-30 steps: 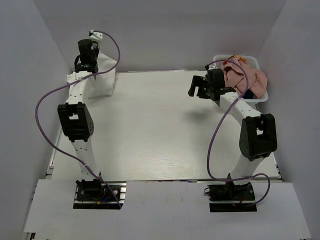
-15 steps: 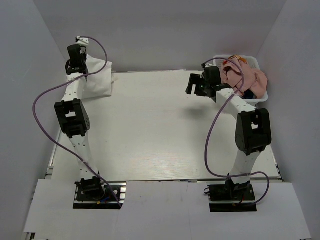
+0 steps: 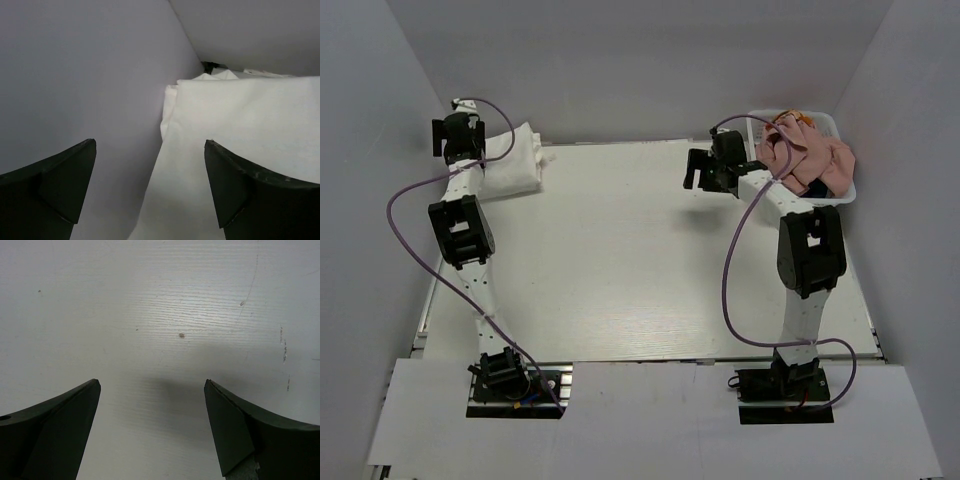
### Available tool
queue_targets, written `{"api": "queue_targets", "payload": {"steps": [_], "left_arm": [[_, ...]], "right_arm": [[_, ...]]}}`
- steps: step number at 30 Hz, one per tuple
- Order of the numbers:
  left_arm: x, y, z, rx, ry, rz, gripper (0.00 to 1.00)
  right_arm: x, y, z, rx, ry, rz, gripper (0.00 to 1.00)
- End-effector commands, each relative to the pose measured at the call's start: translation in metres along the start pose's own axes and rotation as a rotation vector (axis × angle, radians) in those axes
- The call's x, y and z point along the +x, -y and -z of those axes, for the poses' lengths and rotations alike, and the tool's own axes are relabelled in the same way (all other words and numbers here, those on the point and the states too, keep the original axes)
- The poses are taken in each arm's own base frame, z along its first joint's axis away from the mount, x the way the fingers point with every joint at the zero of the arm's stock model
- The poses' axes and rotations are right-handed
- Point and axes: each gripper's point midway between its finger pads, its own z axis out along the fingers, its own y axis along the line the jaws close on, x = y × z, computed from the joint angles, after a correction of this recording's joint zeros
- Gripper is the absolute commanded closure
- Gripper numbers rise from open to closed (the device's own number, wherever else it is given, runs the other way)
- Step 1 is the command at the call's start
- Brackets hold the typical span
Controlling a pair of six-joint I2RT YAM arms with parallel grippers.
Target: Fold and stack the t-shirts
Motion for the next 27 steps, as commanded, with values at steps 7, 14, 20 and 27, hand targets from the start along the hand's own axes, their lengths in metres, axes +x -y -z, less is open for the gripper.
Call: {"api": "queue_targets", "payload": {"steps": [7,14,20,27], "left_arm": [[-0.082,-0.041,0.036,-0.100,0.149,0.235,0.00],[-0.111,-0.010,0.100,0.145,0.150,0.390,0.00],[-0.135,0.056,0.215,0.308,0.173,0.393,0.00],[-0.071,0.146,0.374,0.620,0.004,0.513,0.00]], "right_arm": [[-0.015,-0.017,0.010,-0.011,0.033,0.064,0.10],[-0.029,-0.035,0.050,-0.078,0.125,0.103,0.10],[-0.015,-0.034,0.085,-0.111,0.182,0.071,0.10],[0.031,-0.026,0.142,-0.188,0.275,0.002,0.10]]}}
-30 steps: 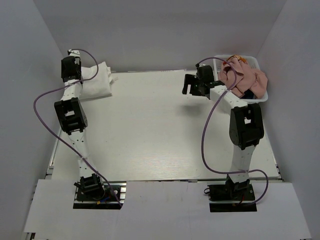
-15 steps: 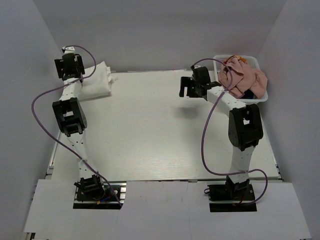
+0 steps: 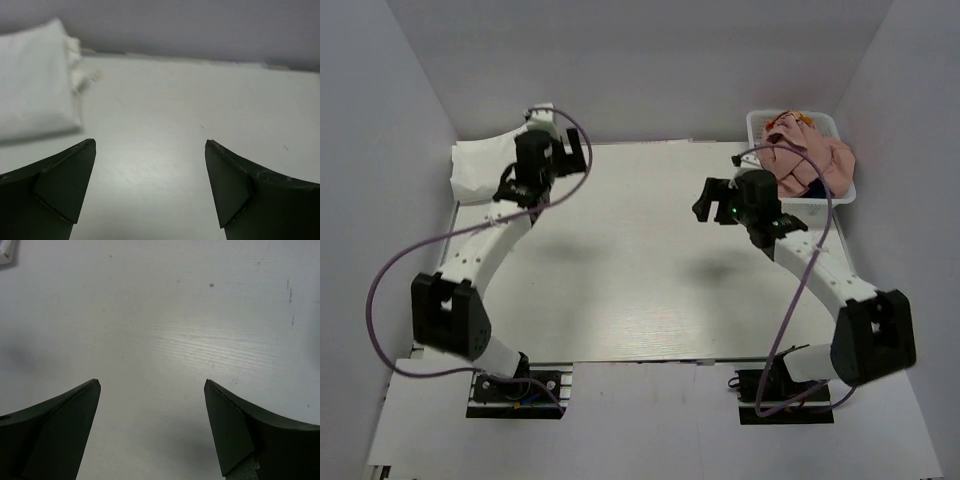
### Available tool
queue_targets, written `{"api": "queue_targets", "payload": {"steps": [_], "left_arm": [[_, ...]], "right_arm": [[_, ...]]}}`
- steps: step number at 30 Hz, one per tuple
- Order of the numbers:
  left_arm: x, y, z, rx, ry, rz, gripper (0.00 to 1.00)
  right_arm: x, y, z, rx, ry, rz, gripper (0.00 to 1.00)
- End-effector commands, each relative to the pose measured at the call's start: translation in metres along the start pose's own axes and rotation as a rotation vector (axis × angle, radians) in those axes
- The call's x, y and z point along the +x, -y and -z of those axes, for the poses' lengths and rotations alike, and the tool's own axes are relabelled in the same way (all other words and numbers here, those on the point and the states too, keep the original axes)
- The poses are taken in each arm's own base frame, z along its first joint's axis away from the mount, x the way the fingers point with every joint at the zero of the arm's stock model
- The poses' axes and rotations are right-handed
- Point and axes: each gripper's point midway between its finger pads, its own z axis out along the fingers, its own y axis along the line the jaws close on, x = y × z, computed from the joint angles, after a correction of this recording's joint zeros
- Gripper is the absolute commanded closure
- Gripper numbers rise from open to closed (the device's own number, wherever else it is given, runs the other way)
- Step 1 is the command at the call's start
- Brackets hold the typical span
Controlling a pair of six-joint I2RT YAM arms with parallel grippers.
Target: Fold and stack the t-shirts
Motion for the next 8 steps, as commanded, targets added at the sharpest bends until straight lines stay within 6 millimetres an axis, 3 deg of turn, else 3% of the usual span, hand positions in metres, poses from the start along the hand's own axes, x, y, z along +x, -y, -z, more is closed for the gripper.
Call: {"api": "queue_targets", "payload": {"steps": [1,2,5,6,8], "left_arm": [[0.039,0.017,0.061,0.072,-0.082,0.154,0.00],[0.068,0.021,0.073,0.084,-0.130,0.161,0.00],[0.074,0.017,0.101,0.097,-0.125,0.190,0.00],[0.072,0.019,0.107,0.095,-0.122,0.196,0.00],[0.082,0.014,0.114,0.086,-0.150,0.188,0.00]], "right_arm": [[-0.011,-0.005,0.028,-0.035,0.132,-0.029,0.10],[0.010,0.004,0.029,-0.012,0.103,-0.039,0.10],[0.009,0.006,0.046,-0.003,0.159,-0.043,0.10],[0.027,0.003,0.048,-0.038,0.123,-0.047,0.10],[0.036,0.002,0.051,-0.060,0.125,-0.061,0.10]]}}
